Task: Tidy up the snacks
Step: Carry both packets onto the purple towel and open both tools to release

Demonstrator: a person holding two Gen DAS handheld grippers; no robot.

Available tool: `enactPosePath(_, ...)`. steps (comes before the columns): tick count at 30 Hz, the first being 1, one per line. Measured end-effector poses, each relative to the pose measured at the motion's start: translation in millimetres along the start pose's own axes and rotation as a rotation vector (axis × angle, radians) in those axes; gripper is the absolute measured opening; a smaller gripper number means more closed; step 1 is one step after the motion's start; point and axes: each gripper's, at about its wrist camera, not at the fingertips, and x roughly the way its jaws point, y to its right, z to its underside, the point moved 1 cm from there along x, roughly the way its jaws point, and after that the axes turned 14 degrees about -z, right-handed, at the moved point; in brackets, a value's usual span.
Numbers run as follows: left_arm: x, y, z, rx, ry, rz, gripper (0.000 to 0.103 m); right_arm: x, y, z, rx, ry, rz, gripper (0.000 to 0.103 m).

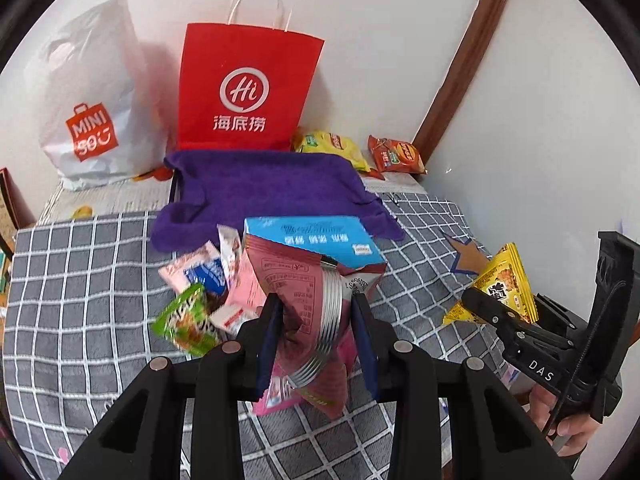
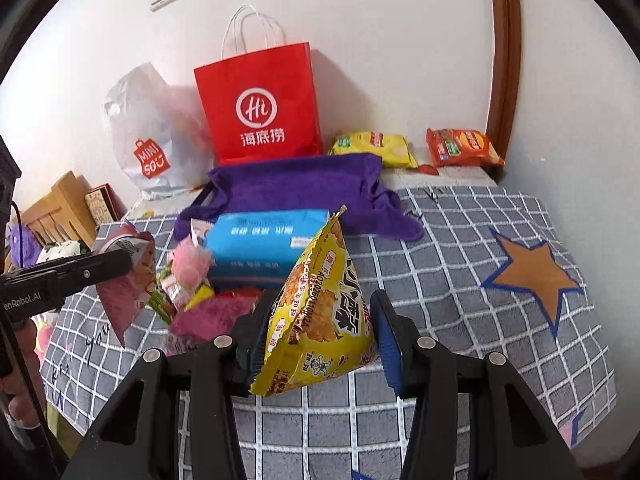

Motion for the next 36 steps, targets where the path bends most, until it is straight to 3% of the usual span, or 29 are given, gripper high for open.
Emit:
enactPosePath(12,11.7,-1.7,-46.8,0.02,-0.001,-0.037,0.033,22.2,-6.3,-53.3,-0.033,0.019,-0.022,0.046)
enactPosePath(22,35.1,-15.1,-88.6,0.022,-0.002,-0.06,0.033,68.5,-12.2,-108.5,-0.08,0.003,-0.039,0.046)
enactPosePath(36,84.2,-32.2,-138.3,0.026,-0.014,-0.091,0.033,125.9,8.5,-166.1,-0.087,-0.011,-0.04,0.046)
